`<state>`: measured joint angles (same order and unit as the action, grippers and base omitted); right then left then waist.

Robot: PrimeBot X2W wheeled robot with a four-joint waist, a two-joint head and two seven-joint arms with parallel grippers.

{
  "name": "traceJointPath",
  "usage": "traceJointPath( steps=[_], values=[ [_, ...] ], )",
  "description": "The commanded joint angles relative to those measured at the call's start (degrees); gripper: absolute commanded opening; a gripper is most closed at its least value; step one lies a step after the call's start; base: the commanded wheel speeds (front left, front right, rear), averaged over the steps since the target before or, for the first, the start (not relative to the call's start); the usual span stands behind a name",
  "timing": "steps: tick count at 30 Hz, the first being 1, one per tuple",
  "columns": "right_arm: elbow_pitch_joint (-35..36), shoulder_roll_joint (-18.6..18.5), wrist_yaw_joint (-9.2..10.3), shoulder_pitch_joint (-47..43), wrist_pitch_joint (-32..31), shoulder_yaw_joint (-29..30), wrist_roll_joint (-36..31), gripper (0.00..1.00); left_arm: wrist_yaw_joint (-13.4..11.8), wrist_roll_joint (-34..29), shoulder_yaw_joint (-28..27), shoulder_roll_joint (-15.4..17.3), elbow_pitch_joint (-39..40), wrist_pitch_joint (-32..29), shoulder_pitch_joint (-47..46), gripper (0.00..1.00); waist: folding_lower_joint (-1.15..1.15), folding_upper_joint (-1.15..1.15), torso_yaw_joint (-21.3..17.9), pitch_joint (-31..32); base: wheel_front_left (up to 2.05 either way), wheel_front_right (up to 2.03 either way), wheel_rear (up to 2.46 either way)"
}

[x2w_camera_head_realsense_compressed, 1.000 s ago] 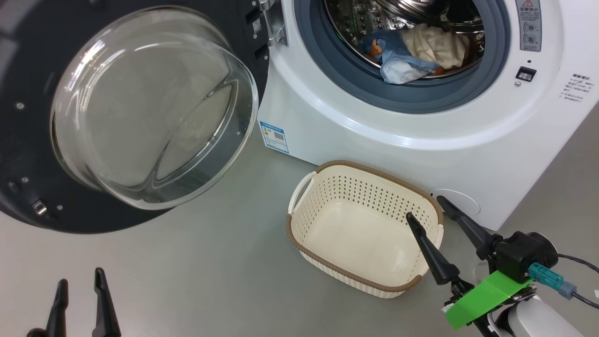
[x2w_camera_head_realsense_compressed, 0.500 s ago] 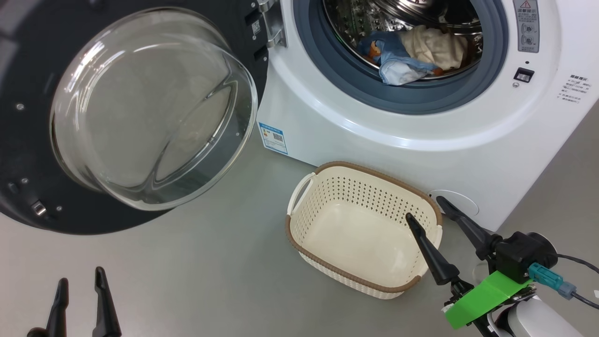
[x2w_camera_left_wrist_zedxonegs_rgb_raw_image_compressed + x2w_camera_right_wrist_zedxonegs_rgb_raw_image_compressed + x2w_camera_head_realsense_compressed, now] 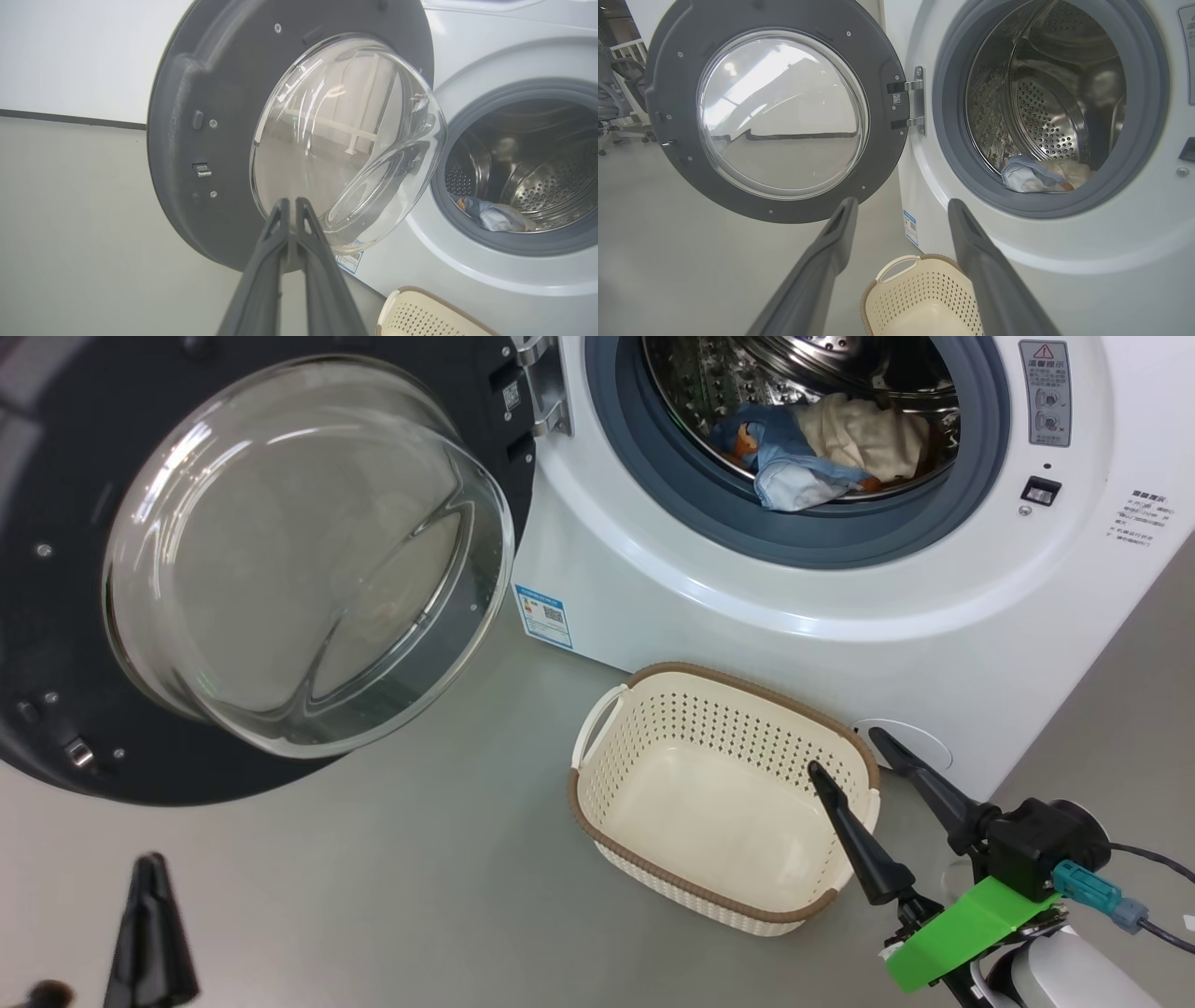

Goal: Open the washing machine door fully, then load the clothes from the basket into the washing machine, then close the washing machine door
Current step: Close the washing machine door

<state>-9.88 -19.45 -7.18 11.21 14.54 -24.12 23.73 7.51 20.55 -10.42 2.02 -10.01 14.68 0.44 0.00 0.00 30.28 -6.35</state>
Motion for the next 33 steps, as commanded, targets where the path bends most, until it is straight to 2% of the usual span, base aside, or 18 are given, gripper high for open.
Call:
traceJointPath(
  steps=[1,4,8,13,16,20,23,26,33],
  values=[
    [1.29,-0.15,-0.31,0.46,0.46,-0.89,0.19,1.0,-0.02,2.11,-1.74,0.87,3.42,0.32,-1.24,0.0,0.0,0.0,0.05,-0.03,0.0,0.0,0.0],
    [1.26,-0.04,-0.31,0.44,0.46,-1.24,0.22,1.0,-0.02,6.49,-2.58,2.22,7.75,0.32,-2.47,0.0,0.0,0.0,0.16,-0.24,0.0,0.0,0.0],
    [1.16,0.16,-0.31,0.63,0.46,-1.57,0.29,1.0,-0.02,15.27,-5.2,6.23,13.72,0.32,-5.17,0.0,0.0,0.0,0.36,-0.59,0.0,0.0,0.0],
    [1.08,0.51,-0.31,0.84,0.46,-1.94,0.38,1.0,-0.02,29.13,-7.8,16.6,13.89,0.22,-9.22,0.0,0.0,0.0,0.46,-1.06,0.0,0.0,0.0],
    [1.13,0.61,-0.31,1.03,0.46,-2.08,0.37,1.0,-0.02,35.82,-8.78,23.45,10.63,-1.25,-12.21,0.0,0.0,0.0,0.51,-1.59,0.0,0.0,0.0],
    [1.29,0.36,-0.31,1.32,0.46,-2.28,0.36,1.0,-0.02,46.63,-10.33,29.43,3.97,-5.56,-18.09,0.0,0.0,0.0,0.56,-2.3,0.0,0.0,0.0],
    [1.43,-0.09,-0.31,1.55,0.46,-2.43,0.41,1.0,-0.02,50.96,-9.78,34.04,-1.39,-9.89,-22.09,0.0,0.0,0.0,0.57,-3.07,0.0,0.0,0.0],
    [1.59,-0.72,-0.31,1.86,0.46,-2.51,0.4,1.0,-0.02,54.05,-8.4,37.3,-6.21,-13.71,-26.42,0.0,0.0,0.0,0.64,-4.05,0.0,0.0,0.0],
    [1.95,-1.7,-0.31,2.47,0.46,-2.4,0.11,1.0,-0.02,58.95,-5.21,40.86,-16.24,-21.44,-34.58,0.0,0.0,0.0,0.89,-6.19,0.0,0.0,0.0]
  ],
)
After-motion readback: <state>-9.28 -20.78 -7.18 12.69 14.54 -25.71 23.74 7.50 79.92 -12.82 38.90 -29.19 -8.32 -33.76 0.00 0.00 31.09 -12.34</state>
